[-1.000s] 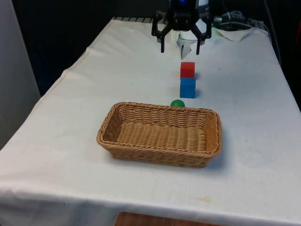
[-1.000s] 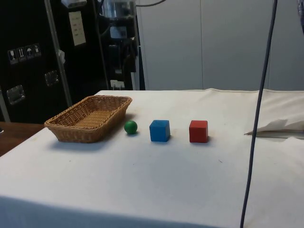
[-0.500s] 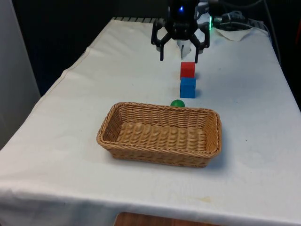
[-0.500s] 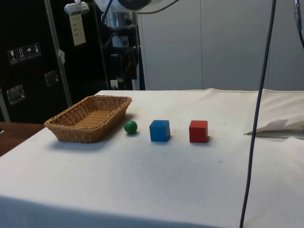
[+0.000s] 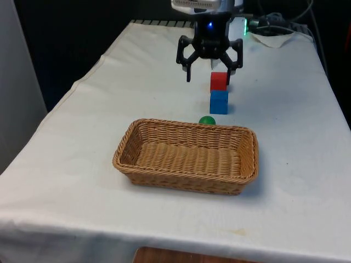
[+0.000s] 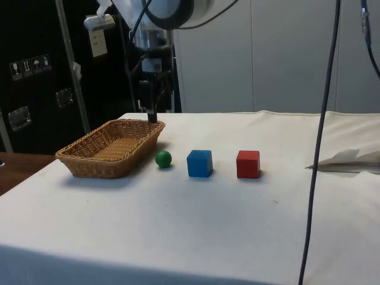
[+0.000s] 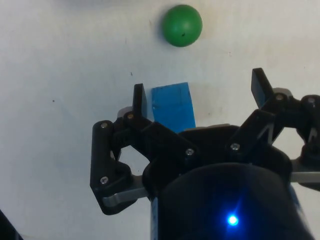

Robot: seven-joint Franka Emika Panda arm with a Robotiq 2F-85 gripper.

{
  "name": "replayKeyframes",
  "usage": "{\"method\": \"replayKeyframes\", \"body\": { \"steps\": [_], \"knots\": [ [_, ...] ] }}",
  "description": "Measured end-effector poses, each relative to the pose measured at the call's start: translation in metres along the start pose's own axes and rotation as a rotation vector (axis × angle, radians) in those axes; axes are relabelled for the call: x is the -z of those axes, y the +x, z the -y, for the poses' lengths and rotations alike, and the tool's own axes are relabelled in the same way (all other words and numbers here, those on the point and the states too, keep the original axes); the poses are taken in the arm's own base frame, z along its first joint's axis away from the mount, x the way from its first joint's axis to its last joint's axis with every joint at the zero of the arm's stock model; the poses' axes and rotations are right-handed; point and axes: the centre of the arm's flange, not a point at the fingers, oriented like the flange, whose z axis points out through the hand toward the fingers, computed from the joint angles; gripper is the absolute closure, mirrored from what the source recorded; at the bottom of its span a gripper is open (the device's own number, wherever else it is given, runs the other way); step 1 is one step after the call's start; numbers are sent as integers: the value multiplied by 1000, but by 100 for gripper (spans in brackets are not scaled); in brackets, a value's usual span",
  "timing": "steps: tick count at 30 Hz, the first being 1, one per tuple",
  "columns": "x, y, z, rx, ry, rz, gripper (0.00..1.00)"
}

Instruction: Place all non-red objects into the basket.

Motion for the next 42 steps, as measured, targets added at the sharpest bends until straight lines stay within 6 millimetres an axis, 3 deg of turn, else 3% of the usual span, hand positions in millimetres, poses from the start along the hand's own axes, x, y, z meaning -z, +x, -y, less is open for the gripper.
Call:
{"method": "replayKeyframes", "body": {
  "steps": [8,42],
  "knots": [
    [-5,-1,0,-1,-2,2,0],
    [-75,-3,5,-61,-6,-27,0]
  ]
}}
